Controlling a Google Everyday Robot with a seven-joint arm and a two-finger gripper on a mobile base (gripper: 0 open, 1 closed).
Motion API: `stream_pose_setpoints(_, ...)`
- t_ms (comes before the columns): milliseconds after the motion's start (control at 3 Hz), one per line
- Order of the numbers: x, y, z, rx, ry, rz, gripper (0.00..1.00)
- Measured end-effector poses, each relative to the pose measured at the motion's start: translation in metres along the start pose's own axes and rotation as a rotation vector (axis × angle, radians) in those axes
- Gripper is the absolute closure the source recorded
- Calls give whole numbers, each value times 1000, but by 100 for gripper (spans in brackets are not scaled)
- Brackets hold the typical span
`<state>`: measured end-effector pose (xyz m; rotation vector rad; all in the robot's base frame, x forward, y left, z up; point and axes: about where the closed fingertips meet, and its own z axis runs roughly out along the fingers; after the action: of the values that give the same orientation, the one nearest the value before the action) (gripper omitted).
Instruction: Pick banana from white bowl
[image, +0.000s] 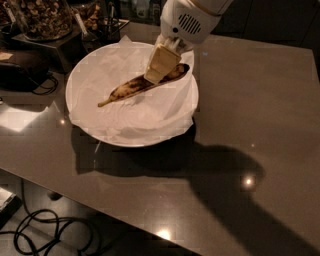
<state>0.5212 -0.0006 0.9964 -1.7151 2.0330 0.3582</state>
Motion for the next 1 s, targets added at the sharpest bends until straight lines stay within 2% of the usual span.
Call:
stream_pose_setpoints(333, 4, 5, -14, 23, -56, 15, 100)
stream_pose_setpoints(667, 4, 5, -14, 24, -59, 17, 100)
stream_pose_setpoints(1000, -9, 18, -22, 45, -108, -12, 100)
